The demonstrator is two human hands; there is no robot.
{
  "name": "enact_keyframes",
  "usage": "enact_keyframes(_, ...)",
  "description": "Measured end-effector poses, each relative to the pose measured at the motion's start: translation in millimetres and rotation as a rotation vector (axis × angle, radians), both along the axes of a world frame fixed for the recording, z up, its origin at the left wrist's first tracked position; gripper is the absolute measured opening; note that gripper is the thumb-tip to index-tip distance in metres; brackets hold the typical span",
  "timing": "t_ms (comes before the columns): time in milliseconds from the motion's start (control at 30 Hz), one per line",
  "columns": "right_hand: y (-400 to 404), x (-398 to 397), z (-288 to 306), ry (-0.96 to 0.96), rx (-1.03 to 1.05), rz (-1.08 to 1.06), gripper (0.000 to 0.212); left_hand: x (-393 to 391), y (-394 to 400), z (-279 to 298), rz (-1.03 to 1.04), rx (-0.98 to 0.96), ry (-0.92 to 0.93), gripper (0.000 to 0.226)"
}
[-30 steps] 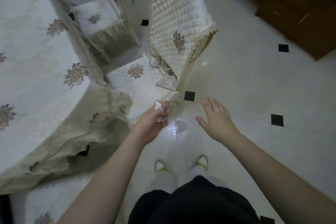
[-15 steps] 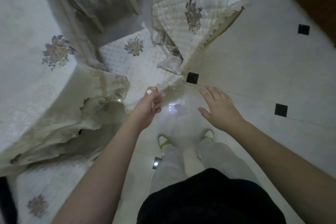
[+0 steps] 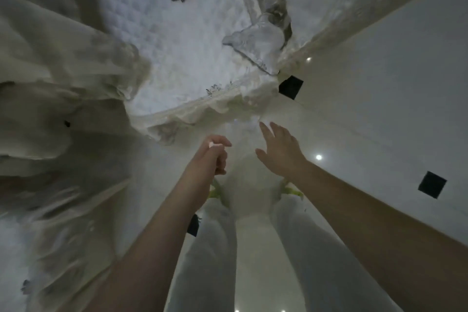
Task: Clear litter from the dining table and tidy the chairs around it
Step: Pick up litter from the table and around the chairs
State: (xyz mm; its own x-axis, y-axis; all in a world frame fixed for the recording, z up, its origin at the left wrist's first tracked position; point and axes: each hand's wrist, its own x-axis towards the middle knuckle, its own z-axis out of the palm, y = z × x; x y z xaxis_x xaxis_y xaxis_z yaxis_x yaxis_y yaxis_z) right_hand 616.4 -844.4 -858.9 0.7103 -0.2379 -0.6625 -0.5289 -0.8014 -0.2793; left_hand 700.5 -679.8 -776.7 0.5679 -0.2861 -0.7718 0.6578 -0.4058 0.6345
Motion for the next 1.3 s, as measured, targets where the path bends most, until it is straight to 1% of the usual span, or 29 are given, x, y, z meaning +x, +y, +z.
enact_keyframes(67,3.8,-5.0,-50.8,0.025,-0.007,0.022,0.072,-4.0,5.3,-40.4,0.075,0.012,0.016,0.026)
enact_keyframes(100,5.9,-9.2,-74.5,0.047,0.002,0.027,0.071,-7.7,7.7,-58.1,0.071,0.012,0.001,0.026)
enact_keyframes(200,8.7,-11.3,-140.5,0.062,0.028,0.008,0.070,-6.4,10.1,-111.4,0.014,-0.044,-0.078,0.022)
enact_keyframes(300,9.1,-6.7,-196.1,0.082,0.034,0.046,0.071,-1.5,14.8,-164.2,-0.099,-0.039,-0.092,0.024)
enact_keyframes(400,1.9,9.3,-247.1,0.127,-0.007,0.080,0.070,13.0,21.4,-209.9,-0.086,-0.109,-0.079,0.027)
enact_keyframes(500,5.7,19.7,-293.2,0.209,-0.041,0.156,0.081,28.2,32.6,-243.6,-0.061,-0.176,-0.032,0.040)
enact_keyframes(600,20.8,23.5,-333.8,0.260,-0.038,0.189,0.099,36.7,36.8,-267.7,-0.082,-0.174,0.014,0.051)
enact_keyframes(633,25.6,22.2,-344.8,0.279,-0.045,0.196,0.101,38.0,36.0,-273.1,-0.084,-0.164,0.028,0.053)
enact_keyframes(667,30.5,19.3,-354.8,0.297,-0.051,0.200,0.100,38.7,36.0,-276.3,-0.074,-0.149,0.048,0.052)
enact_keyframes(733,34.6,13.6,-367.5,0.283,-0.097,0.227,0.082,38.3,35.8,-277.2,-0.018,-0.133,0.097,0.044)
enact_keyframes(800,30.9,8.8,-363.4,0.222,-0.135,0.250,0.055,32.7,34.9,-268.3,0.005,-0.137,0.138,0.036)
enact_keyframes(833,28.0,7.8,-355.1,0.190,-0.129,0.230,0.045,30.0,34.7,-260.5,-0.001,-0.142,0.138,0.033)
enact_keyframes(867,24.4,6.3,-345.1,0.162,-0.110,0.188,0.041,27.5,35.4,-251.1,-0.008,-0.143,0.131,0.031)
enact_keyframes(1000,6.6,1.5,-280.6,0.052,-0.012,0.020,0.043,22.3,40.4,-205.5,0.000,-0.091,0.103,0.027)
enact_keyframes(1033,3.9,1.1,-258.8,0.008,0.011,-0.016,0.046,22.5,42.1,-192.5,0.016,-0.077,0.103,0.028)
enact_keyframes(1100,0.6,2.7,-210.8,-0.022,0.074,-0.097,0.051,23.3,45.0,-163.0,0.033,-0.062,0.108,0.029)
enact_keyframes(1167,-2.3,7.2,-158.6,-0.006,0.130,-0.189,0.041,23.4,43.7,-127.0,0.016,-0.056,0.118,0.031)
enact_keyframes(1233,-4.3,13.0,-100.9,0.011,0.200,-0.424,0.029,22.8,40.4,-86.8,-0.011,-0.074,0.122,0.032)
enact_keyframes(1300,-5.7,17.4,-38.1,0.025,0.328,-0.657,0.022,23.7,38.0,-44.2,-0.036,-0.092,0.116,0.033)
